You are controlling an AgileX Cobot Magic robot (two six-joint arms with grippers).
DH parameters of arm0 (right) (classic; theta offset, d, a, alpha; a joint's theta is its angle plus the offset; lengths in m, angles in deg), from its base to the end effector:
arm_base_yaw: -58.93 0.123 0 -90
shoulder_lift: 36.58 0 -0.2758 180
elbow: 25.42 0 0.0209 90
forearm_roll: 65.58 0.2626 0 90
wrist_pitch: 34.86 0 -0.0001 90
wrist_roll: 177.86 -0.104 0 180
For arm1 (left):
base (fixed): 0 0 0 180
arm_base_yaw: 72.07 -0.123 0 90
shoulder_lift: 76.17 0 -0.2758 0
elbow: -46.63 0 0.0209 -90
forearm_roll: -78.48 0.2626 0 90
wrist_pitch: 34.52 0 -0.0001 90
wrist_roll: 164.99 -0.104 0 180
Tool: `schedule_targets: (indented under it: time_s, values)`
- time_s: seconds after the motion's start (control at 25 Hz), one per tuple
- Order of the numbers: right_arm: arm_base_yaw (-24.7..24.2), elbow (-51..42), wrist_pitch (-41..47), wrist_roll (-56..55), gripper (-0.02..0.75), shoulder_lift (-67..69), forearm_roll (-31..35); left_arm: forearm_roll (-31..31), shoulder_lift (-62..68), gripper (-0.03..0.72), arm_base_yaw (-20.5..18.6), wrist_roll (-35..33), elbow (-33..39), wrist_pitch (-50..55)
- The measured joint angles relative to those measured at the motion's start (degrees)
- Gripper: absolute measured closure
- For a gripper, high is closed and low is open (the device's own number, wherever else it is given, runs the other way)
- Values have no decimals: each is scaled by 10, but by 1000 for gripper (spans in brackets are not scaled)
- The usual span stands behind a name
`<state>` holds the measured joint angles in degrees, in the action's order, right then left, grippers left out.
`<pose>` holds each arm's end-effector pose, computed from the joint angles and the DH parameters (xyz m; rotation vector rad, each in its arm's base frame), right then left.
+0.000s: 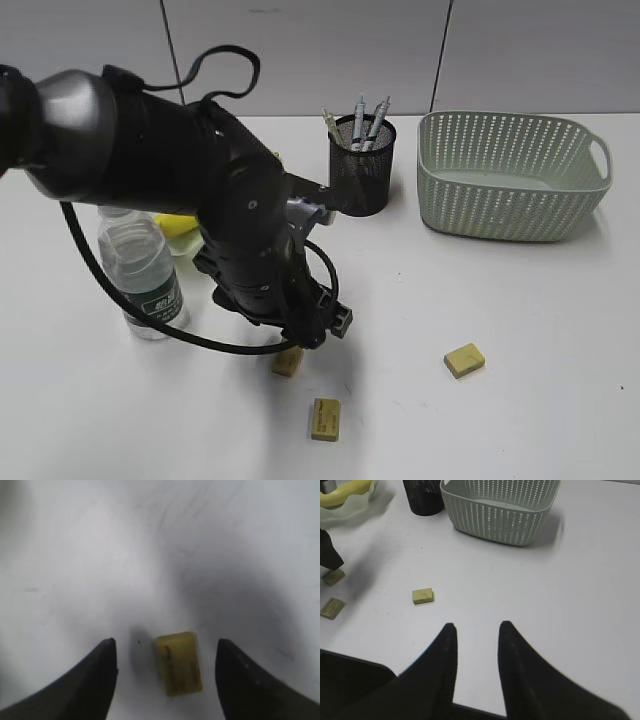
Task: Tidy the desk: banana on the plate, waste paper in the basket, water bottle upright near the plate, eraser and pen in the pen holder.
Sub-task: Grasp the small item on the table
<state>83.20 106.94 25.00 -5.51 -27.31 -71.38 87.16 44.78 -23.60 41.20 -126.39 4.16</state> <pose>0.0301 0.0036 0.2818 -0.2920 2.0205 0.2288 0.2634 -0.2826 0.1140 0.7095 2.8012 -0.0806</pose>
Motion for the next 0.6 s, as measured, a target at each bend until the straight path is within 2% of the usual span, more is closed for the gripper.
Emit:
schedule_targets:
  time_s: [0.32, 0.4, 0.44, 0.48, 0.52, 0.6]
  values:
    - [0, 0, 0, 0, 503, 0, 0, -17, 43, 224, 0, 0, 3, -18]
    - [0, 0, 0, 0, 503, 0, 0, -15, 45, 307, 0, 0, 3, -16]
    - [0, 0, 0, 0, 503, 0, 0, -12, 45, 376, -1, 0, 3, -16]
    - [0, 0, 0, 0, 503, 0, 0, -11, 44, 476, -2, 0, 3, -17]
    - [0, 0, 0, 0, 503, 0, 0, -11, 40, 508, -2, 0, 3, -20]
    - [0, 0, 0, 0, 503, 0, 0, -14, 28, 498, -2, 0, 4, -45]
